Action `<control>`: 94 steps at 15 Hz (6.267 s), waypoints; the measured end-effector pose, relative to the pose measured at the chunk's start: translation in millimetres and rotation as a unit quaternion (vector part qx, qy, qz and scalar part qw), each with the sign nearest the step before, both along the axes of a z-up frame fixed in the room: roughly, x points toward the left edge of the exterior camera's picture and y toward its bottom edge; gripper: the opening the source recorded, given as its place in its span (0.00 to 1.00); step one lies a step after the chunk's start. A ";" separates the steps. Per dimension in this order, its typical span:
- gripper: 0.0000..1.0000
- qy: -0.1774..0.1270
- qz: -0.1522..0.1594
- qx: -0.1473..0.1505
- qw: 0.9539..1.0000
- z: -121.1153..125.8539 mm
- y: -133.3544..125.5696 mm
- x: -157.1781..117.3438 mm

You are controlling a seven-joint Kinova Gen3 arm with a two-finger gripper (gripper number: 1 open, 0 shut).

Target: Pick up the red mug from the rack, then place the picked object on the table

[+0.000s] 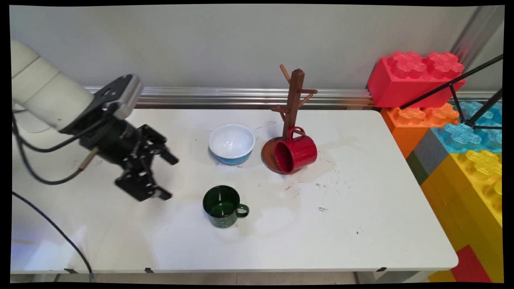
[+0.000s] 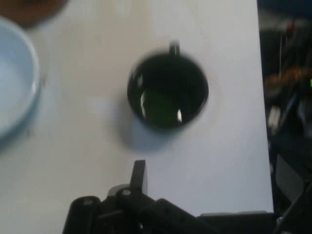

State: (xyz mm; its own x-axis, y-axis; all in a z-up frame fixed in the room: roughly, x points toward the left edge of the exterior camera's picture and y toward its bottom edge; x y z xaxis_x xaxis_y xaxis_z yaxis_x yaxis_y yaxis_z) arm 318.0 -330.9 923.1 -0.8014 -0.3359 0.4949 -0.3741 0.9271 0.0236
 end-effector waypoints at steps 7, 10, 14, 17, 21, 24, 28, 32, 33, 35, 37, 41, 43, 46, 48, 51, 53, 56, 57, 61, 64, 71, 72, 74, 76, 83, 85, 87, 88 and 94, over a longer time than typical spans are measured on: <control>1.00 0.038 0.041 -0.038 0.998 -3.8 -17.0 -37.3; 1.00 0.051 0.065 -0.040 0.996 -10.5 -23.7 -49.2; 1.00 0.076 0.091 -0.022 0.993 -28.2 -34.6 -63.2; 1.00 0.087 0.097 -0.009 0.991 -40.5 -40.3 -67.5; 1.00 0.105 0.102 0.007 0.989 -64.1 -52.4 -74.6; 1.00 0.117 0.114 0.011 0.986 -78.4 -62.0 -78.8; 1.00 0.135 0.142 0.027 0.980 -99.2 -74.9 -84.8; 1.00 0.162 0.170 0.041 0.971 -115.8 -84.7 -90.2; 1.00 0.167 0.174 0.043 0.969 -117.9 -86.0 -91.1; 1.00 0.181 0.190 0.048 0.964 -124.7 -89.3 -94.2; 1.00 0.194 0.204 0.052 0.958 -130.7 -91.8 -97.7; 1.00 0.210 0.222 0.056 0.950 -137.7 -95.2 -103.4; 1.00 0.218 0.230 0.057 0.947 -140.4 -96.8 -106.1; 1.00 0.227 0.240 0.057 0.942 -143.6 -98.7 -109.9; 1.00 0.233 0.247 0.057 0.939 -145.7 -100.1 -112.6; 1.00 0.244 0.258 0.055 0.933 -149.8 -102.9 -119.5; 1.00 0.251 0.265 0.054 0.929 -152.2 -104.8 -124.5; 1.00 0.259 0.273 0.053 0.925 -155.2 -107.3 -130.9; 1.00 0.262 0.276 0.053 0.923 -156.4 -108.1 -133.1; 1.00 0.269 0.285 0.054 0.919 -160.3 -111.6 -139.9; 1.00 0.273 0.291 0.055 0.915 -163.5 -114.7 -145.1; 1.00 0.283 0.305 0.055 0.908 -171.2 -121.3 -158.5; 1.00 0.284 0.306 0.054 0.907 -171.9 -121.9 -159.6; 1.00 0.286 0.309 0.054 0.906 -173.5 -123.4 -162.8; 1.00 0.287 0.312 0.053 0.904 -175.0 -124.8 -165.7; 0.00 0.289 0.321 0.050 0.901 -177.2 -128.0 -170.9; 0.00 0.289 0.323 0.048 0.900 -177.1 -128.6 -170.7; 0.00 0.288 0.325 0.047 0.900 -176.9 -128.9 -169.8; 0.00 0.287 0.326 0.047 0.900 -176.5 -128.5 -168.9; 0.00 0.279 0.329 0.049 0.901 -174.0 -125.0 -161.7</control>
State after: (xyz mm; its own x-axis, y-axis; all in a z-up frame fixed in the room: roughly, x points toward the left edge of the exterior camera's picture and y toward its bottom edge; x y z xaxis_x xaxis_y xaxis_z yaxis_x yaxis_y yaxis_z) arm 156.3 -455.9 749.1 -0.0488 -0.7112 0.7013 -0.7457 0.4931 0.4481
